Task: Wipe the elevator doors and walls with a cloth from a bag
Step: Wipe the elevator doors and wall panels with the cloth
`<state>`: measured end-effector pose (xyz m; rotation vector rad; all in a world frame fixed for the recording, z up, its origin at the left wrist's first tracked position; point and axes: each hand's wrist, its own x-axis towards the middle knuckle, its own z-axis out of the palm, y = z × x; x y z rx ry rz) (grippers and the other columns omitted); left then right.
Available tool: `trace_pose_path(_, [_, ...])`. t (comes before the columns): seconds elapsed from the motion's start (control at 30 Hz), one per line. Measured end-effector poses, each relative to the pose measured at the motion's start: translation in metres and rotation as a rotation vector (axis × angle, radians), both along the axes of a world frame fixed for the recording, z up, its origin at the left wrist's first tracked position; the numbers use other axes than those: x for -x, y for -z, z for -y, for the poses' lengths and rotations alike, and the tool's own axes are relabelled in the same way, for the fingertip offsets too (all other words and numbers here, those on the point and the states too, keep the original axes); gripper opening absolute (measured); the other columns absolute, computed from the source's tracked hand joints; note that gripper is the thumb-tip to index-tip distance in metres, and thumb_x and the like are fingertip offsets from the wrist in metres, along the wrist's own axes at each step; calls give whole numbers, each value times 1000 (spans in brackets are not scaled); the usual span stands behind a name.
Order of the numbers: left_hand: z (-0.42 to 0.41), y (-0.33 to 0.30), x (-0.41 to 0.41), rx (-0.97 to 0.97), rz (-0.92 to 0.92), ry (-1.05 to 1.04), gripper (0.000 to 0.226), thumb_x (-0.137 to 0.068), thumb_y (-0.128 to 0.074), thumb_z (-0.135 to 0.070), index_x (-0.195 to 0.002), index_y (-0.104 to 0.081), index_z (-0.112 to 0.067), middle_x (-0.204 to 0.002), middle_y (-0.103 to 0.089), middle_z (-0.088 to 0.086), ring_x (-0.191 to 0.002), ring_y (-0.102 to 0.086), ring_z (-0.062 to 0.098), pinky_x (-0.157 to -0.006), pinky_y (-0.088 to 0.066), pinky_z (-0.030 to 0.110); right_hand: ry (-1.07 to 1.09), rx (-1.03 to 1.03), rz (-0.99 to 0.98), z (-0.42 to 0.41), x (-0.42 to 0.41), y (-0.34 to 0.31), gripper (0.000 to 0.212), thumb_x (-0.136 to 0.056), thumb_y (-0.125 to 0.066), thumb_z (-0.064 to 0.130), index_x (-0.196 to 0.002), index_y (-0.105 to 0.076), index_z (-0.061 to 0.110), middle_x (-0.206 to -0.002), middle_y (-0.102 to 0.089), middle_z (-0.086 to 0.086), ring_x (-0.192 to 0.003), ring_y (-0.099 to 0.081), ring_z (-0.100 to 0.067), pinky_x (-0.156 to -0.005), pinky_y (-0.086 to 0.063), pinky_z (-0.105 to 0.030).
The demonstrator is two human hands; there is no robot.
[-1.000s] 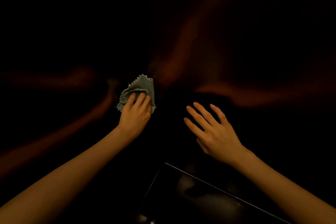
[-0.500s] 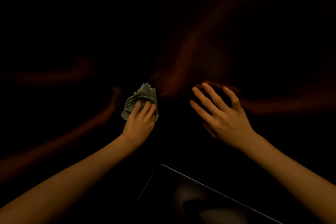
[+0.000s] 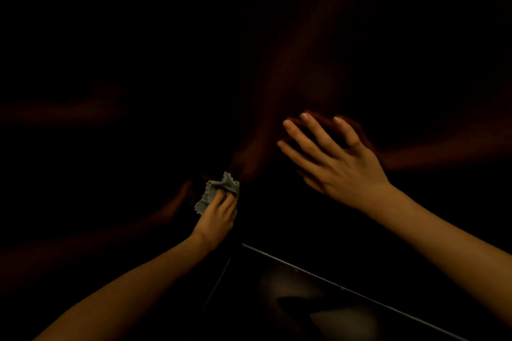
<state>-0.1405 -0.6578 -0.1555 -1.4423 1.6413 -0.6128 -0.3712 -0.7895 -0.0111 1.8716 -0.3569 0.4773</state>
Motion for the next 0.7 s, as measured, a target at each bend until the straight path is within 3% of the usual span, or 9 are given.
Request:
trace_pose_path(0.1, [12,12,0,5,0,22,50,-97,-41,-19,-142,-32,-2,-150,-24,22,-138,-16,39,-110,-16,55,-7,13,-9,2,1,1,64,-94,-32,47,-148,-19,16,-155,-19,-9,-141,-16,-26,-111,-3,-52])
trace_pose_path(0.33, [21,71,5,-243,38,34,49,-101,-34,-29,-146,-27,-10,-156,-13,15,-143,-6,37,-114,-5,50,55,109,-72,6,1,4,70,-92,-30,49,-149,-10,16,-156,-14,-10,-142,-15,-26,-109,-2,-55])
trace_pose_path(0.57, [8,101,-9,-192,59,118,53,-98,-36,-27,-144,-27,-1,-151,-24,20,-139,-16,38,-112,-12,51,60,93,-92,5,1,3,70,-91,-30,48,-149,-9,15,-156,-13,-12,-141,-17,-28,-108,-2,-55])
trace_pose_path(0.7, [14,134,-11,-271,-21,127,50,-97,-37,-19,-142,-30,0,-150,-28,18,-139,-18,35,-113,-13,46,62,96,-93,5,2,4,67,-93,-28,47,-149,-9,15,-156,-14,-11,-141,-16,-27,-107,-2,-55])
